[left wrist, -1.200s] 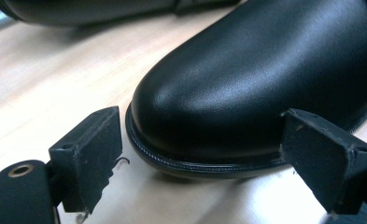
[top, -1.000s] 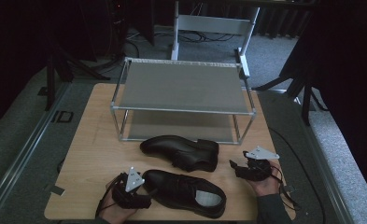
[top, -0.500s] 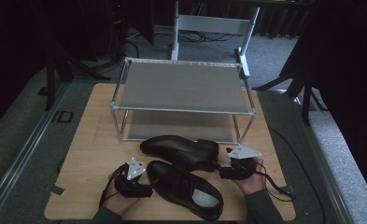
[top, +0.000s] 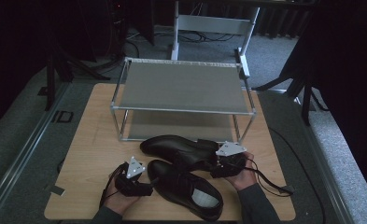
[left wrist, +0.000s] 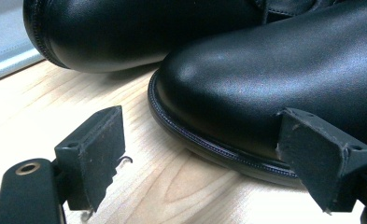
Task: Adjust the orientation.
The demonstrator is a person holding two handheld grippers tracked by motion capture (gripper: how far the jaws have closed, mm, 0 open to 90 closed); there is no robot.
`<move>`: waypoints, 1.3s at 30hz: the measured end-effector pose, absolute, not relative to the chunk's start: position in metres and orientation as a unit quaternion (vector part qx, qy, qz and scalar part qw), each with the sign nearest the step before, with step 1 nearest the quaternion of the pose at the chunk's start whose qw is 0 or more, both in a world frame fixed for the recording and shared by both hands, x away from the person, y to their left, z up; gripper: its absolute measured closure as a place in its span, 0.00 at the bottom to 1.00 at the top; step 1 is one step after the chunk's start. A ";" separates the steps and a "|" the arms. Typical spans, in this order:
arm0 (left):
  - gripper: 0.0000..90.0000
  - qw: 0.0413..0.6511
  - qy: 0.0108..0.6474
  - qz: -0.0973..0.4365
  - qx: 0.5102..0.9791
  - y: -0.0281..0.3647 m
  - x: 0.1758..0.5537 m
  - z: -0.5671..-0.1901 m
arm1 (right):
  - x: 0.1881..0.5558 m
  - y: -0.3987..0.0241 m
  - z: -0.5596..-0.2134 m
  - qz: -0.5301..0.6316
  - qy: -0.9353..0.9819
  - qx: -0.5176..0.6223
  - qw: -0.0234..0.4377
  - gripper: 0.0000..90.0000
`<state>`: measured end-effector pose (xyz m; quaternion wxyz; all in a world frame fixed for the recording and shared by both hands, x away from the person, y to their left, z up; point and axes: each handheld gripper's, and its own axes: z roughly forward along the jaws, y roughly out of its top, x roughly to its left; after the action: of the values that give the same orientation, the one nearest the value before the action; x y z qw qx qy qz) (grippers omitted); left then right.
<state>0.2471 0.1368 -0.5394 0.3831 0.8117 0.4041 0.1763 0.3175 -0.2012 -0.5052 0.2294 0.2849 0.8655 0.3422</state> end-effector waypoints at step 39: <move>0.18 0.389 0.411 0.176 0.806 0.136 0.251 -0.541 | 0.334 -0.180 -0.498 0.331 0.855 0.251 0.311 0.62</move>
<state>0.2510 0.1359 -0.5407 0.3890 0.8055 0.4109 0.1759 0.3342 -0.1804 -0.4985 0.3110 0.2509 0.8549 0.3309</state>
